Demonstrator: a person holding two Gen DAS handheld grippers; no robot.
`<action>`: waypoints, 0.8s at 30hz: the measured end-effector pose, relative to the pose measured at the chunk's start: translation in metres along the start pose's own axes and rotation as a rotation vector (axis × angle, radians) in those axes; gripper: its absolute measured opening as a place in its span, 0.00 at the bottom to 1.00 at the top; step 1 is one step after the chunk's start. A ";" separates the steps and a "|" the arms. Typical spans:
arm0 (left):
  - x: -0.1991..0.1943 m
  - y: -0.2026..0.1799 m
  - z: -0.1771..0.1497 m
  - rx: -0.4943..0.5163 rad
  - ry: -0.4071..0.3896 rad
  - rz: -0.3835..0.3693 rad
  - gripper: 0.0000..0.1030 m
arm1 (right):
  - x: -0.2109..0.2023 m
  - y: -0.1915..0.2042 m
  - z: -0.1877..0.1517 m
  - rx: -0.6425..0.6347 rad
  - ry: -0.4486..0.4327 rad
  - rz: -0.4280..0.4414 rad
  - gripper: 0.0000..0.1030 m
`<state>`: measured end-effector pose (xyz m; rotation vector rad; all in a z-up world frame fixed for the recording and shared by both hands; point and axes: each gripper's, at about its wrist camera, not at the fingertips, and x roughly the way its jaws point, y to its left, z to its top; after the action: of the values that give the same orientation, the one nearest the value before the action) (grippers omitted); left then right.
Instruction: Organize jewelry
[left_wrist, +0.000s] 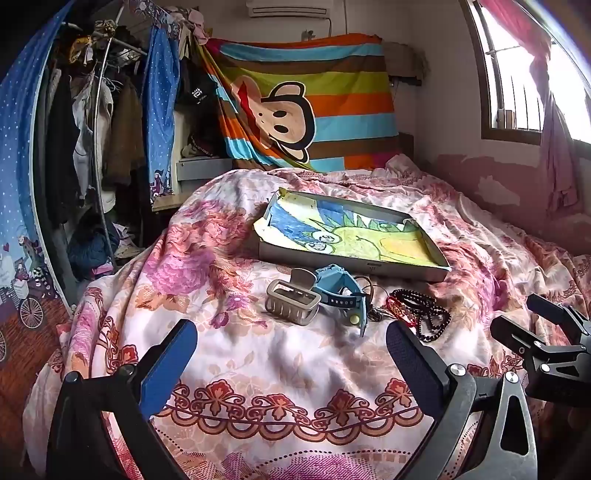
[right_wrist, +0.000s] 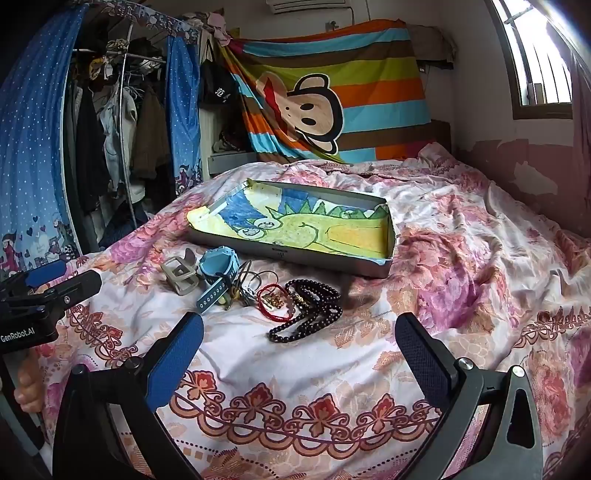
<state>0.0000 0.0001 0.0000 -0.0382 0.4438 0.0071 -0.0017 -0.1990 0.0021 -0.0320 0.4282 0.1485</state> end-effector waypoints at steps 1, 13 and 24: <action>0.000 0.000 0.000 0.000 0.000 0.000 1.00 | 0.000 0.000 0.000 -0.001 0.000 0.000 0.99; 0.000 0.000 -0.001 0.003 0.004 -0.002 1.00 | 0.000 -0.001 0.000 0.002 0.000 0.001 0.99; -0.001 -0.001 -0.001 0.007 0.002 -0.001 1.00 | -0.001 -0.001 0.000 0.004 0.000 0.002 0.99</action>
<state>-0.0010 -0.0006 -0.0007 -0.0316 0.4462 0.0049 -0.0023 -0.1996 0.0028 -0.0279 0.4286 0.1495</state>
